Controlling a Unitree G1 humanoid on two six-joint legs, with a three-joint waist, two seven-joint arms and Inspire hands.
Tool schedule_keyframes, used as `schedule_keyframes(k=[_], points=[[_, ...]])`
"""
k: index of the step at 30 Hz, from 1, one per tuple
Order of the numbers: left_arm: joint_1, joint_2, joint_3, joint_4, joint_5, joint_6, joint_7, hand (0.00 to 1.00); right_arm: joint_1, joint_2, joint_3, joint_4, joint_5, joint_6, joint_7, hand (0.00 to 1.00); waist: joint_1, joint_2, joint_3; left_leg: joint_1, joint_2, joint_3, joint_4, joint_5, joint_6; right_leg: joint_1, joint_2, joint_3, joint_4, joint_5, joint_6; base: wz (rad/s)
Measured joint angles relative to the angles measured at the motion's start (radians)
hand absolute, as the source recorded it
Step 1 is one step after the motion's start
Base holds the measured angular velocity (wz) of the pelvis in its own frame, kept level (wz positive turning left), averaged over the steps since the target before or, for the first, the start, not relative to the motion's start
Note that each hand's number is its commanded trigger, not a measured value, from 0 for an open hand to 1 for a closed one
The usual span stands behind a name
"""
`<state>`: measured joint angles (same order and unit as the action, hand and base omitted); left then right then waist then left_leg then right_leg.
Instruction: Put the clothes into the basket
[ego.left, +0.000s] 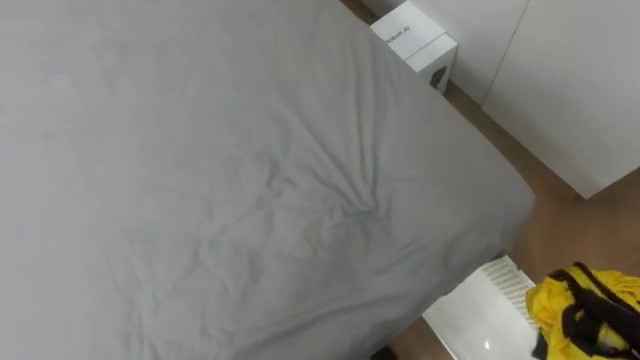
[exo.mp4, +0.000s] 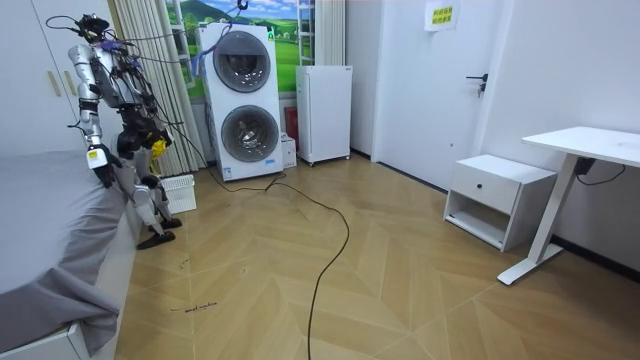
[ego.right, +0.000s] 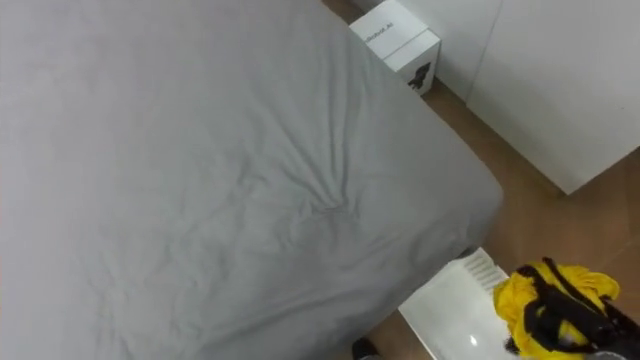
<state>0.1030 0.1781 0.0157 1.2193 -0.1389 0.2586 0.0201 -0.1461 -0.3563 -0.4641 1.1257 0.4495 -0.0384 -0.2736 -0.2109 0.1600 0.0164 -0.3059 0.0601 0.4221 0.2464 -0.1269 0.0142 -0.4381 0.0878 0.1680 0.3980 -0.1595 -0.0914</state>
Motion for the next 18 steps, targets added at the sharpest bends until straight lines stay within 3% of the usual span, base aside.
schedule_keyframes(k=[4, 13, 18], points=[[0.0, 0.001, -0.005, 0.002, -0.024, -0.008, 0.009, 0.0, 0.002, 0.0, 0.001, 0.014, 0.016, -0.006, 0.001, 0.0, 0.001, -0.003, 0.0022, 0.0, -0.002, -0.015, 0.001, 0.0, 0.0, -0.002, -0.003, -0.006, 0.0, -0.013, 0.013, 0.05], [0.001, 0.016, -0.005, 0.001, -0.027, -0.019, 0.009, 0.0, 0.005, -0.001, 0.0, 0.037, 0.049, -0.018, 0.001, 0.0, 0.0, -0.017, 0.0109, 0.002, -0.002, -0.018, 0.003, 0.0, 0.0, 0.001, -0.003, -0.007, -0.002, -0.012, 0.015, 0.0], [0.002, 0.021, -0.005, 0.001, -0.027, -0.023, 0.009, 0.0, 0.018, -0.001, 0.0, 0.038, 0.092, -0.033, 0.0, 0.0, -0.001, -0.019, 0.01, 0.005, -0.001, -0.028, 0.005, 0.0, 0.0, 0.019, -0.005, -0.019, -0.01, -0.008, 0.011, 0.06]])
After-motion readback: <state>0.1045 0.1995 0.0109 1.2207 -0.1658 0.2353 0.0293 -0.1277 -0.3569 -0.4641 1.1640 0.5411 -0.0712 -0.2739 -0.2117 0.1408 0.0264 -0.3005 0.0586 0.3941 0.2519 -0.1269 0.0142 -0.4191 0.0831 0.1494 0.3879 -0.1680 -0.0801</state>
